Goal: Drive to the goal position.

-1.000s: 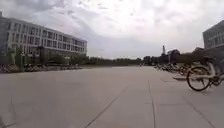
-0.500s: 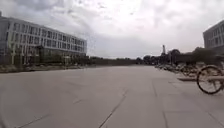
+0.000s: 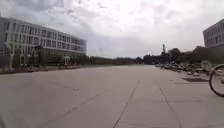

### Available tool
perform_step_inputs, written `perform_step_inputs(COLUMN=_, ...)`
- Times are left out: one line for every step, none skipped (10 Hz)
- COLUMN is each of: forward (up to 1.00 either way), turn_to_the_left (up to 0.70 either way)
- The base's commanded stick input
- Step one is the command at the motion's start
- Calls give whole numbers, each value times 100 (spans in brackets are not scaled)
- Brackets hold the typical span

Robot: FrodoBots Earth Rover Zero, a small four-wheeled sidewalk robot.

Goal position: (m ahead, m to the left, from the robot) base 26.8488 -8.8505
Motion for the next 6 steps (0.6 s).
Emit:
perform_step_inputs(forward=70, turn_to_the_left=-2)
perform_step_inputs(forward=70, turn_to_the_left=-2)
perform_step_inputs(forward=70, turn_to_the_left=-2)
perform_step_inputs(forward=70, turn_to_the_left=-26)
perform_step_inputs(forward=70, turn_to_the_left=-34)
perform_step_inputs(forward=70, turn_to_the_left=-23)
